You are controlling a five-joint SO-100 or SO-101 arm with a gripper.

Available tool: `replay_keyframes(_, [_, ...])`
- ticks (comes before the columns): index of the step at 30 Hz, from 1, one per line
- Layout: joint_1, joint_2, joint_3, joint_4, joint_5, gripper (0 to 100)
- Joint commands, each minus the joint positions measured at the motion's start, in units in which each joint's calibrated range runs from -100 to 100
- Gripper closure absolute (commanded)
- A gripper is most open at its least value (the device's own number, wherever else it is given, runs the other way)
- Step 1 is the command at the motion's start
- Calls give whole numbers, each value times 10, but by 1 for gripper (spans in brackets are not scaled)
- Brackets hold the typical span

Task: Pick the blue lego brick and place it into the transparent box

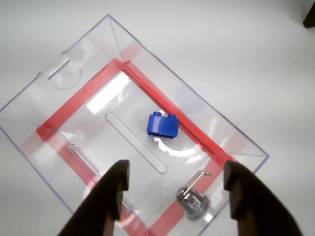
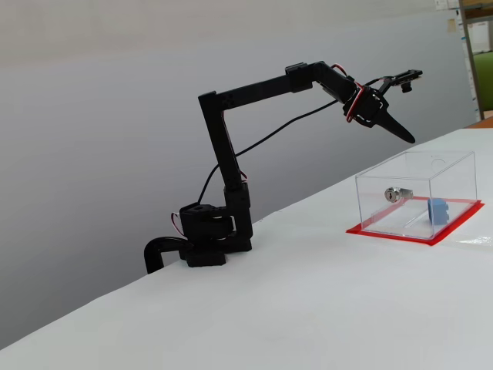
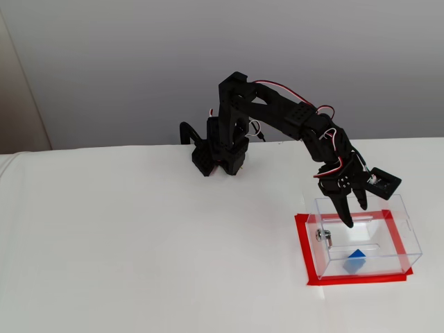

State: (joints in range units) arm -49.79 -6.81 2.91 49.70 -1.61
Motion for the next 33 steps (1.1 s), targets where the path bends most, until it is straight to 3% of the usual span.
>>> replay_keyframes(1, [18,-29,-1,-9,3,78])
replay_keyframes(7, [38,-62,7,-9,4,80])
replay_keyframes(12, [59,-99,33,-9,4,100])
replay_keyframes(21, [130,-175,57,-9,4,98])
replay_keyframes(33, [322,-316,135,-10,3,98])
